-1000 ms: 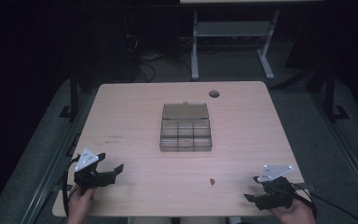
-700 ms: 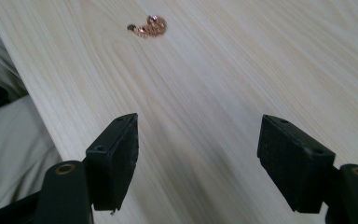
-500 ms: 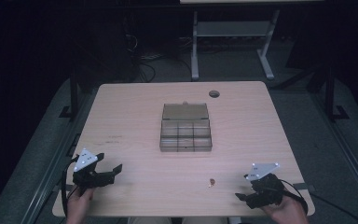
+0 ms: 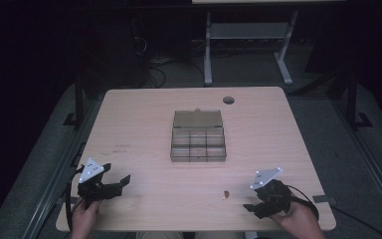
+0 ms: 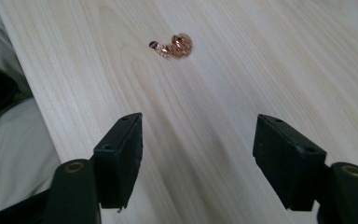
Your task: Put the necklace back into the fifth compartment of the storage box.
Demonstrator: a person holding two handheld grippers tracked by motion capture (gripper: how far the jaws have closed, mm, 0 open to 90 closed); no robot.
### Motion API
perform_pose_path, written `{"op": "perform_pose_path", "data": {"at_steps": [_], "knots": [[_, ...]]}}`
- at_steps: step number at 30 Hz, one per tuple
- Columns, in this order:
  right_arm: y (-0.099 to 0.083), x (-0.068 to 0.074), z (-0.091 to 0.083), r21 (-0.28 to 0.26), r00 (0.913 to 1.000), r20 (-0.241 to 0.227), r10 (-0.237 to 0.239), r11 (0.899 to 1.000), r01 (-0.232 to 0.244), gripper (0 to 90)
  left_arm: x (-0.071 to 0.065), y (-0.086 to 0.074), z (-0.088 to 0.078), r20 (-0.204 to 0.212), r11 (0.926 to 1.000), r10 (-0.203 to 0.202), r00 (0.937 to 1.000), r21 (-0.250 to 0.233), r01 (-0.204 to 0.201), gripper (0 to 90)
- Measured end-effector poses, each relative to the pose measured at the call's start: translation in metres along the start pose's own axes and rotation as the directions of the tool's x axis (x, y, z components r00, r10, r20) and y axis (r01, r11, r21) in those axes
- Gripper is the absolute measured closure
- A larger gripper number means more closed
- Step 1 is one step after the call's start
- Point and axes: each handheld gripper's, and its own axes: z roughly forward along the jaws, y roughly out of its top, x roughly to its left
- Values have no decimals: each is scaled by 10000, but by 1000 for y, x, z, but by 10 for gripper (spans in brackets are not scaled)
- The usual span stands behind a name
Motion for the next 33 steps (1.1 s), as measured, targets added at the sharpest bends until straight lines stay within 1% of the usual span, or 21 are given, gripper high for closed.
{"op": "perform_pose_path", "data": {"at_steps": [2, 3, 5, 9, 14, 16, 18, 22, 24, 27, 33], "knots": [[7, -1, 2, 22, 9995, -15, -319, 9995, 319, 357, 0, 0, 0, 14, 10000, -8, 10000, -7, 8, 130], [9, 0, 2, 79, 9996, -66, -269, 9996, 270, 372, 0, 0, 0, 0, 10000, -13, 10000, -2, 13, 130], [14, 1, 3, 54, 9990, -105, -433, 9990, 433, 398, 1, 0, -1, -10, 10000, -4, 10000, -6, 4, 130], [24, 1, 5, 178, 9975, -202, -674, 9975, 678, 434, 1, 0, -1, -4, 10000, -39, 10000, -45, 39, 130], [35, 2, 8, 335, 9958, -334, -849, 9957, 860, 463, 1, 0, -1, -8, 10000, -2, 10000, -30, 2, 130], [38, 2, 9, 354, 9946, -376, -971, 9945, 985, 478, 2, 0, -1, 2, 10000, -25, 10000, -94, 25, 130], [41, 2, 12, 466, 9938, -481, -1000, 9937, 1022, 495, 2, 1, -1, -11, 10000, -16, 10000, -87, 16, 130], [47, 2, 18, 660, 9919, -452, -1189, 9904, 1218, 509, 2, 1, -1, 24, 10000, 30, 10000, -54, -30, 130], [49, 2, 19, 697, 9930, -479, -1081, 9913, 1113, 523, 1, 1, 0, 36, 10000, 19, 10000, -68, -19, 130], [52, 1, 22, 779, 9931, -495, -1059, 9909, 1095, 547, 1, 1, 0, 40, 10000, -4, 10000, -84, 5, 130], [58, 2, 28, 958, 9897, -556, -1323, 9859, 1372, 600, 2, 2, 0, 63, 9999, 80, 9999, -65, -79, 130]]}}
